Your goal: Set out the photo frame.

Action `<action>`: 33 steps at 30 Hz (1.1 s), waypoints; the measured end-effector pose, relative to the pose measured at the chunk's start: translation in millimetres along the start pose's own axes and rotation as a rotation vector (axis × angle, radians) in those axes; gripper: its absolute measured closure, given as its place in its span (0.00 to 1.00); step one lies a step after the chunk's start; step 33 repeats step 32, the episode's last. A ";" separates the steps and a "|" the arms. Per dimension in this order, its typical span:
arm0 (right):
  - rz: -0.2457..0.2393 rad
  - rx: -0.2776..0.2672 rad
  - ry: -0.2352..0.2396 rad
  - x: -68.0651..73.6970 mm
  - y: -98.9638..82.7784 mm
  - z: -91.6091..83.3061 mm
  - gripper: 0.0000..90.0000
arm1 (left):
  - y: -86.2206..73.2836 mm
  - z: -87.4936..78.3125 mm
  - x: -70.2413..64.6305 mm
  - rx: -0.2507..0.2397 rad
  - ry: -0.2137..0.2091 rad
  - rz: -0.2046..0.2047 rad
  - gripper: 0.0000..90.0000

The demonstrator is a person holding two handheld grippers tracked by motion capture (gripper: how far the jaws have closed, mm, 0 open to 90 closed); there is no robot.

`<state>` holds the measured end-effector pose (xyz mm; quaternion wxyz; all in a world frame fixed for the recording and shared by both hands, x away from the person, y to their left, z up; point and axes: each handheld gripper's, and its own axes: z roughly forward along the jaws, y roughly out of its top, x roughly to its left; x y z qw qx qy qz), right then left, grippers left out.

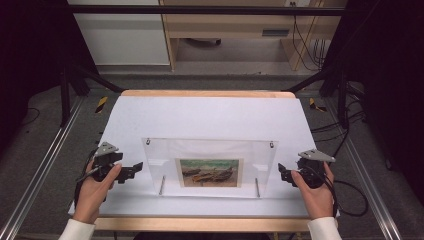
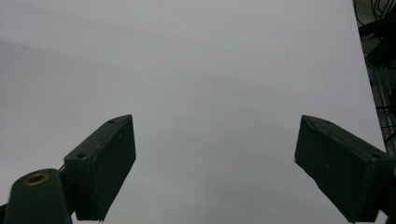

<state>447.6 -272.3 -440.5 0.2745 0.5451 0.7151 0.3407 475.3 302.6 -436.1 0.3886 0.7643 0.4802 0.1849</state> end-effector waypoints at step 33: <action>0.023 0.017 -0.055 -17.1 -28.7 12.1 0.20 | -19.4 17.2 -3.7 0.103 0.204 0.172 0.09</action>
